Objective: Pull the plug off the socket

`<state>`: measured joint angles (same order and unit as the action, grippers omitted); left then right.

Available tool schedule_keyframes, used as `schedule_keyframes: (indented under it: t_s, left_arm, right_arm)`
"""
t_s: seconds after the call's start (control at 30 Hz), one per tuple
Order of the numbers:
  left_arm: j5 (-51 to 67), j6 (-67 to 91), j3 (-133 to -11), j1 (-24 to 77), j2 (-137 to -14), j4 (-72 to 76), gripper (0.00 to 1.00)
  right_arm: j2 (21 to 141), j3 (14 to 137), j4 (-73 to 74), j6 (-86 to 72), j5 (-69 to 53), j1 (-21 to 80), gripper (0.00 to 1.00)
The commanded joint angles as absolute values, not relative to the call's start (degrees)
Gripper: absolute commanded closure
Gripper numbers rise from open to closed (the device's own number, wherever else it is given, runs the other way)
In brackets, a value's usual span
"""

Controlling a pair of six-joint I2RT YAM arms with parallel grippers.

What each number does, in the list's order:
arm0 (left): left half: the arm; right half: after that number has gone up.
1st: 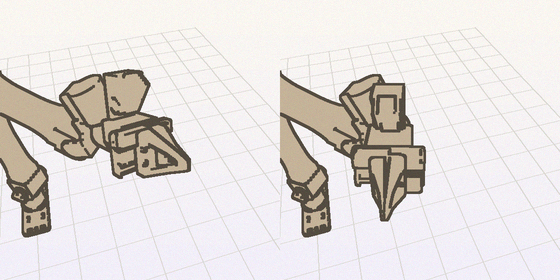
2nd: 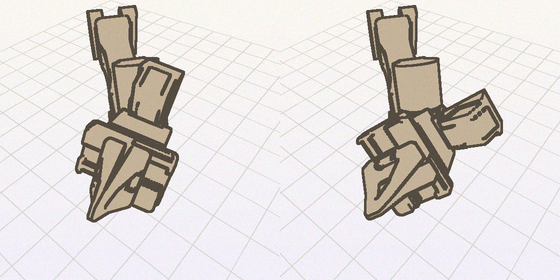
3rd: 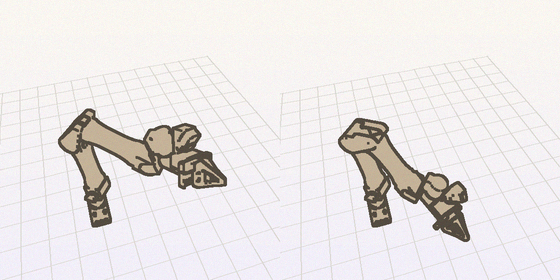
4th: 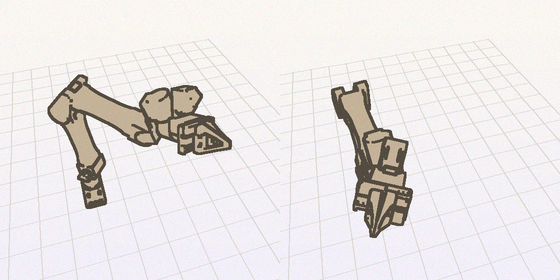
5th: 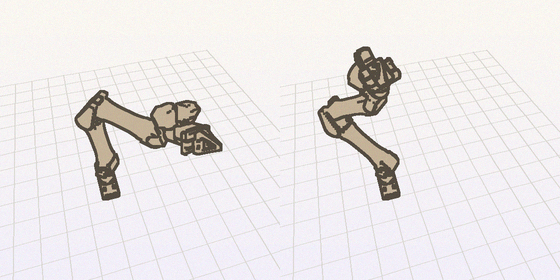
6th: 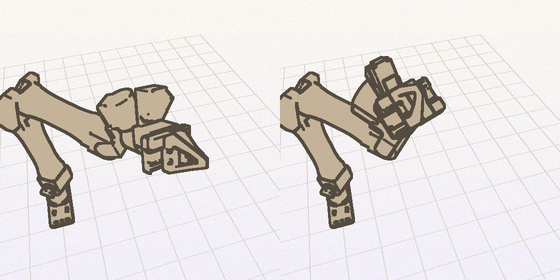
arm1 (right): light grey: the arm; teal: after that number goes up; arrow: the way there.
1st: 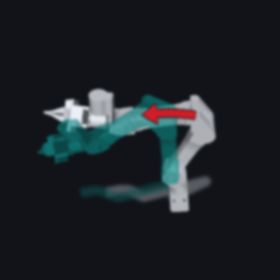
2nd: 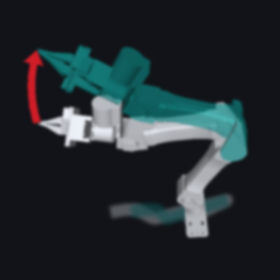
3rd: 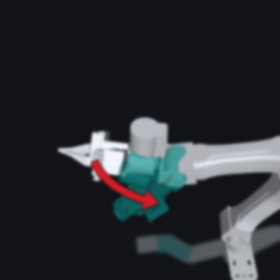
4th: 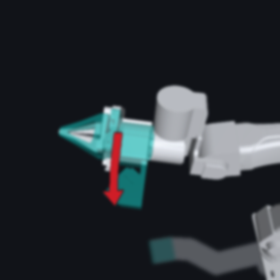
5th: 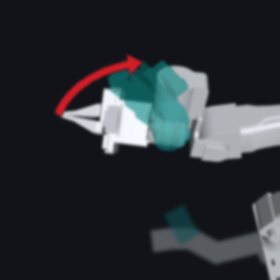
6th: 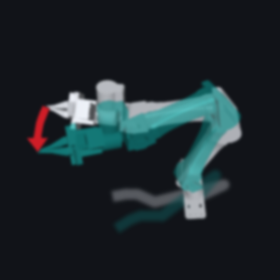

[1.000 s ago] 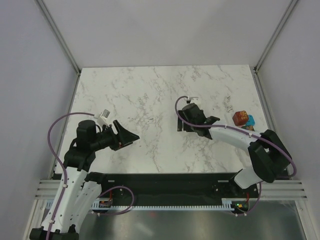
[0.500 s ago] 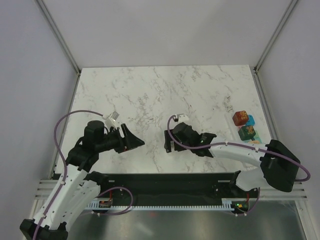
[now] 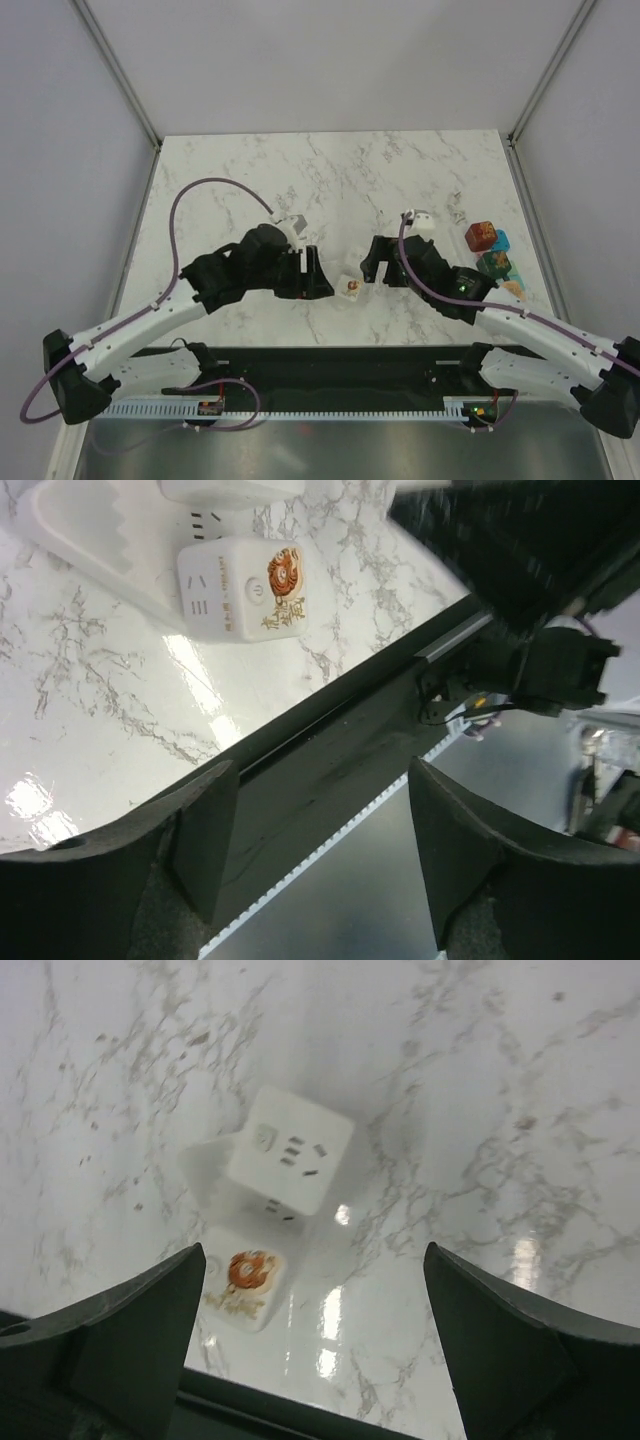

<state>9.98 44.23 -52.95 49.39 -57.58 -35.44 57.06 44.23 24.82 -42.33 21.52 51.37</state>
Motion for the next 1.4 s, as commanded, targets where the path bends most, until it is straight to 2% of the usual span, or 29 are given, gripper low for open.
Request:
schedule_keyframes:
  t_s: [0.0,0.07,0.27,0.37,0.47,0.67,0.93,1.23,1.37]
  left_arm:
    - [-4.5,42.5,-60.5,58.6,-67.3,-37.3,0.22]
    - [-11.1,42.1,-65.4,63.7,-71.6,-38.8,0.16]
    - [-22.2,40.2,-75.5,70.4,-85.1,-43.5,0.0]
    - [-28.4,40.3,-82.5,71.8,-93.0,-50.9,0.0]
    - [-33.9,41.0,-86.8,72.1,-99.4,-56.1,0.0]
    - [-31.0,40.7,-90.7,72.0,-106.9,-56.4,0.01]
    - [-32.2,40.2,-94.2,71.2,-110.6,-56.9,0.04]
    - [-33.1,41.5,-89.5,70.2,-109.9,-57.2,0.07]
    - [-32.4,41.8,-87.2,69.5,-109.4,-56.3,0.14]
  right_arm:
    - [54.8,41.5,28.6,-43.7,19.7,41.4,0.02]
    - [54.0,39.0,27.1,-42.2,10.0,34.8,0.02]
    - [53.8,34.8,26.0,-38.6,4.6,28.8,0.02]
    - [54.1,32.8,23.6,-38.6,-1.4,27.2,0.02]
    - [54.8,32.4,23.4,-37.4,-2.4,26.6,0.02]
    - [56.9,33.0,23.4,-34.0,-3.8,26.5,0.02]
    - [59.2,33.1,22.6,-32.2,-8.0,26.5,0.02]
    - [60.0,31.2,20.2,-33.2,-12.9,23.4,0.02]
    - [59.3,29.2,17.7,-33.7,-16.3,22.0,0.02]
